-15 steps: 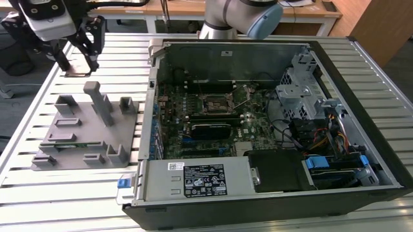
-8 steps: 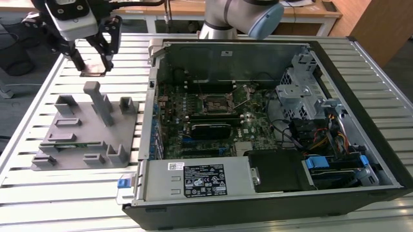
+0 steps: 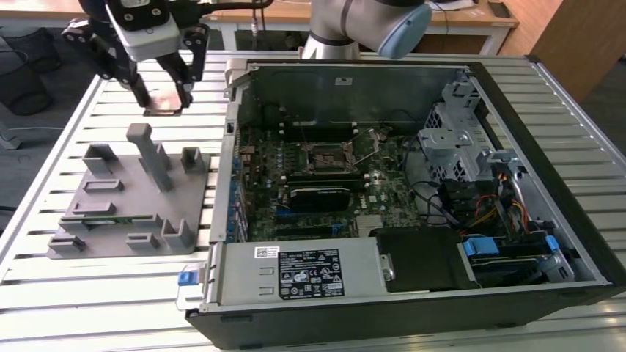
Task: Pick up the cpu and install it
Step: 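Pick up the cpu and move it towards the insertion slot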
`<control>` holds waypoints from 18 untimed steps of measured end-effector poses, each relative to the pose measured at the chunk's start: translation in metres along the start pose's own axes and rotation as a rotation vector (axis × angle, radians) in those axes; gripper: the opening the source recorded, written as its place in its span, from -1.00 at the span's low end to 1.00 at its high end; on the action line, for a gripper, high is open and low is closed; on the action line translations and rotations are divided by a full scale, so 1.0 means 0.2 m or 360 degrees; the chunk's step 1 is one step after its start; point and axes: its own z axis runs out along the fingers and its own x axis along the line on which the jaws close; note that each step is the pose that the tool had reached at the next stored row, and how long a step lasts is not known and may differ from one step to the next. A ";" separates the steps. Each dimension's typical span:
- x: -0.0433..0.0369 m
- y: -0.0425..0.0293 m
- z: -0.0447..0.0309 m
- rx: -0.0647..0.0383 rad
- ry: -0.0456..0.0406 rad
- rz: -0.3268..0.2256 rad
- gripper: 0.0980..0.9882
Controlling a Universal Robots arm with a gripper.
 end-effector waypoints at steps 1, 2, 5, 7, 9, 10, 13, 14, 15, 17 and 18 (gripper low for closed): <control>-0.014 0.001 0.000 0.0000 0.0000 0.0000 0.00; -0.027 0.004 0.000 0.0000 0.0000 0.0000 0.00; -0.055 0.024 0.000 0.0000 0.0000 0.0000 0.00; -0.111 0.050 0.001 0.0000 0.0000 0.0000 0.00; -0.143 0.060 0.001 0.0000 0.0000 0.0000 0.00; -0.158 0.062 0.001 0.0000 0.0000 0.0000 0.00; -0.213 0.068 0.000 0.0000 0.0000 0.0000 0.00; -0.230 0.069 0.000 0.0000 0.0000 0.0000 0.00; -0.249 0.070 0.000 0.0000 0.0000 0.0000 0.00; -0.287 0.072 -0.001 0.0000 0.0000 0.0000 0.00; -0.307 0.073 -0.001 0.0000 0.0000 0.0000 0.00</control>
